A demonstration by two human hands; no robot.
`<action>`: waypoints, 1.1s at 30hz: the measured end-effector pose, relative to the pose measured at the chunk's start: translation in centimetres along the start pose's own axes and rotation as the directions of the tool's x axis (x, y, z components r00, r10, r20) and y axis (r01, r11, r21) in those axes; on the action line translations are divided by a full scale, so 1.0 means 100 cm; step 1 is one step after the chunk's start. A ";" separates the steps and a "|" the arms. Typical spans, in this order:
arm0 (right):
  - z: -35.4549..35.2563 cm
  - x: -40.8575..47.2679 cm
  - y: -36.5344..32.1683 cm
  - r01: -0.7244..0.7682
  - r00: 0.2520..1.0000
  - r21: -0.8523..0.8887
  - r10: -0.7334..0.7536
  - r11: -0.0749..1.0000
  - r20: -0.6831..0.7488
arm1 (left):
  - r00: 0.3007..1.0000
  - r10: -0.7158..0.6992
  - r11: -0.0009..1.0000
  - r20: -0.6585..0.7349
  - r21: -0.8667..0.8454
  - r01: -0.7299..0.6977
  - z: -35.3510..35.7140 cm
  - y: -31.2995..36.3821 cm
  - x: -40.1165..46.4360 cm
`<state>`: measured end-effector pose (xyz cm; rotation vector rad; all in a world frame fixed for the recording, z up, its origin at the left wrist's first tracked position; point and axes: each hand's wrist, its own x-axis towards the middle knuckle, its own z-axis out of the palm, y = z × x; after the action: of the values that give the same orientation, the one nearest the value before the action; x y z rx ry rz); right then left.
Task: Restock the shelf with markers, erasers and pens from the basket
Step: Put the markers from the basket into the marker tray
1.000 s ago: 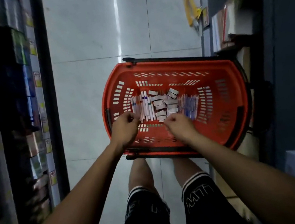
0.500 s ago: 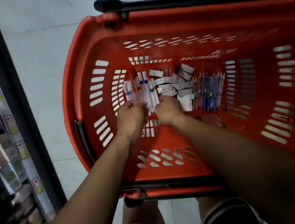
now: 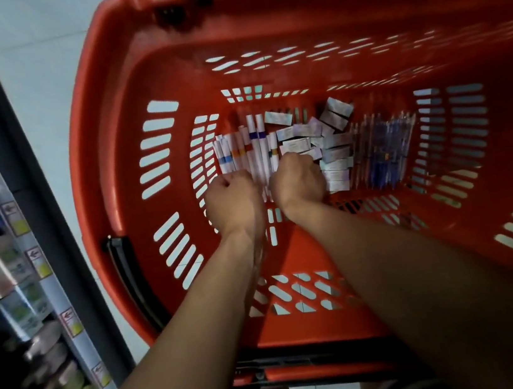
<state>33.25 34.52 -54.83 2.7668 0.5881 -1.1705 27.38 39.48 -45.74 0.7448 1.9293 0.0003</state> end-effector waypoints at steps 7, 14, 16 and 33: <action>-0.008 -0.004 -0.003 -0.049 0.997 0.119 0.041 0.992 0.064 | 1.000 0.008 1.000 -0.015 0.030 -0.008 0.006 0.000 -0.004; -0.024 -0.027 0.017 0.067 0.976 0.326 -0.130 0.943 0.173 | 0.990 0.090 0.986 0.108 0.129 -0.104 0.009 -0.007 0.002; -0.029 -0.033 0.021 0.184 0.938 0.336 -0.267 0.924 0.222 | 0.979 0.096 0.980 0.178 0.156 -0.125 0.014 -0.010 0.003; -0.003 0.000 0.009 0.062 0.998 0.047 -0.063 0.997 0.017 | 0.972 0.206 0.977 -0.115 0.079 -0.198 0.019 -0.012 0.009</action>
<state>33.77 33.77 -54.68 2.7920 0.6580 -1.2360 28.05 38.39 -47.79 1.0047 1.9689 0.1101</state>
